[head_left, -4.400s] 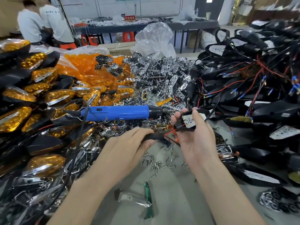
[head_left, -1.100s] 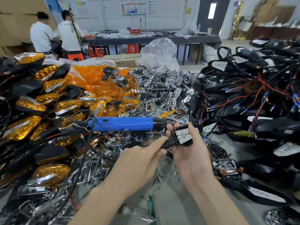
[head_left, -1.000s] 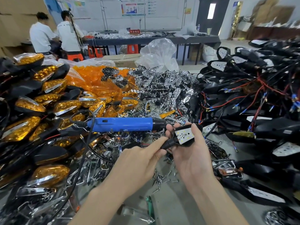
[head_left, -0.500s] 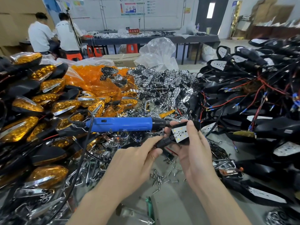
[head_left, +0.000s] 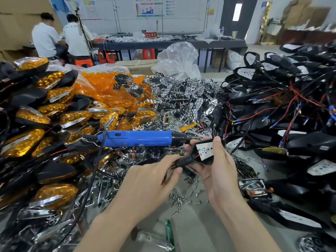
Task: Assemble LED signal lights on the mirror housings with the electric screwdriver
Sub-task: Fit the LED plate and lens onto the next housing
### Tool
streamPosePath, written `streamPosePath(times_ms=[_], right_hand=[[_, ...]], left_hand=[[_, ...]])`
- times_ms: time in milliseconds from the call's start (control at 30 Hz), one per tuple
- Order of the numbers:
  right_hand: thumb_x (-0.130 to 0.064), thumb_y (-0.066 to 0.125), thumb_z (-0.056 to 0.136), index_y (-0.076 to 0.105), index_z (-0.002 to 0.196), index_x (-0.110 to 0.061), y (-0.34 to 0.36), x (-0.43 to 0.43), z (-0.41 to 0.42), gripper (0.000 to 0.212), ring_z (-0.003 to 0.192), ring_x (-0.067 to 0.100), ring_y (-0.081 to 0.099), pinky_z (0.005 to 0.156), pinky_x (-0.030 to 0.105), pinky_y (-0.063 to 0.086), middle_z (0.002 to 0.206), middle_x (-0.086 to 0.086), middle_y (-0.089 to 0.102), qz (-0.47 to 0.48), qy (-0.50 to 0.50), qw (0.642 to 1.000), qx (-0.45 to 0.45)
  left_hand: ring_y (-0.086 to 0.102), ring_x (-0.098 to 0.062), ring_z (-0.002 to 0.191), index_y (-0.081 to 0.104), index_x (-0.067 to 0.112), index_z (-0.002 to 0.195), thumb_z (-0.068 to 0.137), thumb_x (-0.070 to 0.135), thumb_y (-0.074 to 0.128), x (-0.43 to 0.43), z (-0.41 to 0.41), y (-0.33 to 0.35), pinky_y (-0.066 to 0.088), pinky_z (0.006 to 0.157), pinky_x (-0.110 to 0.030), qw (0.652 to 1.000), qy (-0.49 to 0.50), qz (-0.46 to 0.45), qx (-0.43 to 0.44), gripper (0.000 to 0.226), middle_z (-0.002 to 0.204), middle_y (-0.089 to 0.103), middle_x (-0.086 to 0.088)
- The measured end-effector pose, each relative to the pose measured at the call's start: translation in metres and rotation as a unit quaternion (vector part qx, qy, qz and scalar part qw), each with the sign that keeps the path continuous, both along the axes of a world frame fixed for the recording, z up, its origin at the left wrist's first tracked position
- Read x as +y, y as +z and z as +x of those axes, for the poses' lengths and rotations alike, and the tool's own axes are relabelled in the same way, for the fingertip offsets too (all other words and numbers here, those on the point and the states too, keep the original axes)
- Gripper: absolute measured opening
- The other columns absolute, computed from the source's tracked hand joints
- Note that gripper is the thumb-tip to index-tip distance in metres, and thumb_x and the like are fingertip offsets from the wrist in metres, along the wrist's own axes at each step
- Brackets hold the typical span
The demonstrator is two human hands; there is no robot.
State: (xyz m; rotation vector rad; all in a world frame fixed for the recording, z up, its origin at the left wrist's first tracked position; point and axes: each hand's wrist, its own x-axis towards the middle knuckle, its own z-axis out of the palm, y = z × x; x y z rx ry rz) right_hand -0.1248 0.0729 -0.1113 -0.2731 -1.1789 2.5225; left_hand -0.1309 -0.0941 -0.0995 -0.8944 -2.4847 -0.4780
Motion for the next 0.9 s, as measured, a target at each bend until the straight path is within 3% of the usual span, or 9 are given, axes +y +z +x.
streamPosePath(times_ms=[200, 433, 567, 667, 767, 900], right_hand=[[-0.033, 0.047, 0.107, 0.068, 0.098, -0.012, 0.001, 0.002, 0.001, 0.031, 0.089, 0.033, 0.076, 0.069, 0.038, 0.062, 0.098, 0.018, 0.076, -0.033, 0.026, 0.999, 0.004], [-0.035, 0.051, 0.100, 0.065, 0.103, -0.014, 0.003, 0.003, 0.001, 0.026, 0.092, 0.033, 0.076, 0.071, 0.038, 0.063, 0.101, 0.018, 0.075, -0.047, 0.062, 0.997, -0.004], [-0.030, 0.046, 0.107, 0.062, 0.116, -0.009, 0.001, 0.003, -0.001, 0.028, 0.098, 0.035, 0.075, 0.080, 0.043, 0.064, 0.104, 0.018, 0.075, -0.042, 0.068, 0.997, -0.009], [-0.028, 0.043, 0.109, 0.057, 0.129, 0.002, 0.000, 0.002, -0.003, 0.038, 0.104, 0.035, 0.074, 0.087, 0.044, 0.062, 0.113, 0.021, 0.074, -0.020, 0.054, 0.998, -0.020], [-0.027, 0.043, 0.110, 0.055, 0.132, 0.000, 0.000, 0.003, -0.002, 0.037, 0.099, 0.030, 0.075, 0.080, 0.037, 0.064, 0.119, 0.023, 0.073, -0.041, 0.041, 0.998, -0.020], [-0.029, 0.046, 0.109, 0.058, 0.126, -0.008, 0.000, 0.005, 0.001, 0.029, 0.108, 0.033, 0.073, 0.080, 0.036, 0.064, 0.123, 0.020, 0.072, -0.053, 0.030, 0.998, -0.028]], left_hand=[[0.050, -0.003, 0.044, 0.061, 0.033, 0.119, 0.098, 0.047, 0.042, -0.001, 0.001, 0.000, 0.040, 0.038, -0.024, 1.000, 0.002, 0.014, 0.000, 0.032, 0.052, 0.030, 0.019], [0.033, 0.000, 0.044, 0.063, 0.033, 0.117, 0.096, 0.046, 0.043, -0.003, -0.001, 0.000, 0.029, 0.040, -0.014, 1.000, 0.004, 0.017, 0.001, 0.032, 0.049, 0.020, 0.020], [0.045, -0.002, 0.041, 0.062, 0.031, 0.117, 0.096, 0.043, 0.044, -0.003, -0.003, 0.002, 0.040, 0.036, -0.023, 1.000, -0.003, 0.012, -0.001, 0.031, 0.051, 0.028, 0.018], [0.050, -0.003, 0.042, 0.066, 0.026, 0.117, 0.096, 0.042, 0.043, -0.001, -0.009, 0.006, 0.036, 0.037, -0.020, 1.000, -0.009, -0.006, 0.017, 0.035, 0.053, 0.042, 0.017], [0.056, -0.007, 0.045, 0.068, 0.023, 0.116, 0.096, 0.043, 0.041, 0.003, -0.018, 0.007, 0.034, 0.040, -0.022, 0.998, -0.011, -0.042, 0.054, 0.039, 0.060, 0.062, 0.013], [0.063, -0.014, 0.052, 0.067, 0.020, 0.119, 0.097, 0.042, 0.043, 0.006, -0.027, 0.011, 0.045, 0.042, -0.028, 0.994, -0.019, -0.079, 0.072, 0.039, 0.069, 0.068, 0.010]])
